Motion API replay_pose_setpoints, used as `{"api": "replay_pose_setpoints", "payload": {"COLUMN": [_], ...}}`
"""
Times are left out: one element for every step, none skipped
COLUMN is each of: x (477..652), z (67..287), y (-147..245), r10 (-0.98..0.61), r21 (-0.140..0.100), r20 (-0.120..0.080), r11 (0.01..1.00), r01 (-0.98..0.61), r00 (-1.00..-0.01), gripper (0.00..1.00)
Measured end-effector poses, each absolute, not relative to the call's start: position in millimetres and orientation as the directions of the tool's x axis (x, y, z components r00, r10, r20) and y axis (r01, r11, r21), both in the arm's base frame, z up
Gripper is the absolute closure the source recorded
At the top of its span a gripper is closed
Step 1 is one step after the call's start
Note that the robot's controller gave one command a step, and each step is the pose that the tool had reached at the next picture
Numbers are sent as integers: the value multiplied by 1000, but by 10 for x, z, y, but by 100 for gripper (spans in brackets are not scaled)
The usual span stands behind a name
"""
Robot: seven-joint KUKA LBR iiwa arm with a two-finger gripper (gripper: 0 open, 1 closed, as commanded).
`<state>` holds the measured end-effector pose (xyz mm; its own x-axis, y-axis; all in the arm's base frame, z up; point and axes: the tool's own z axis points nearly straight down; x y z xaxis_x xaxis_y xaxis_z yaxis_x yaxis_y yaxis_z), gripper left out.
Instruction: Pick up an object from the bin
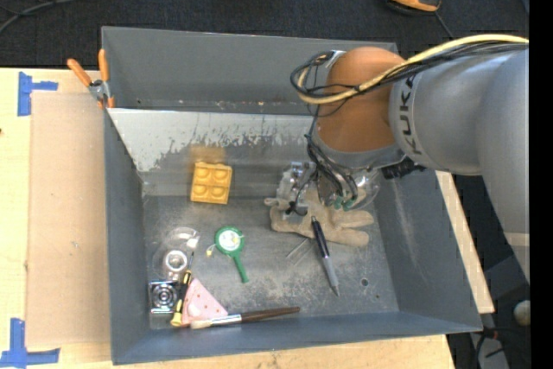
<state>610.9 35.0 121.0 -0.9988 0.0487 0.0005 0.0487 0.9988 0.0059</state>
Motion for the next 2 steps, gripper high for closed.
{"api": "replay_pose_setpoints", "payload": {"x": [6116, 6121], "z": [1537, 1665], "y": [348, 348], "r10": [49, 49], "r21": [6, 6], "r20": [-2, -4], "r11": [999, 999], "r01": [49, 49], "r00": [-999, -999], "gripper": [100, 100]}}
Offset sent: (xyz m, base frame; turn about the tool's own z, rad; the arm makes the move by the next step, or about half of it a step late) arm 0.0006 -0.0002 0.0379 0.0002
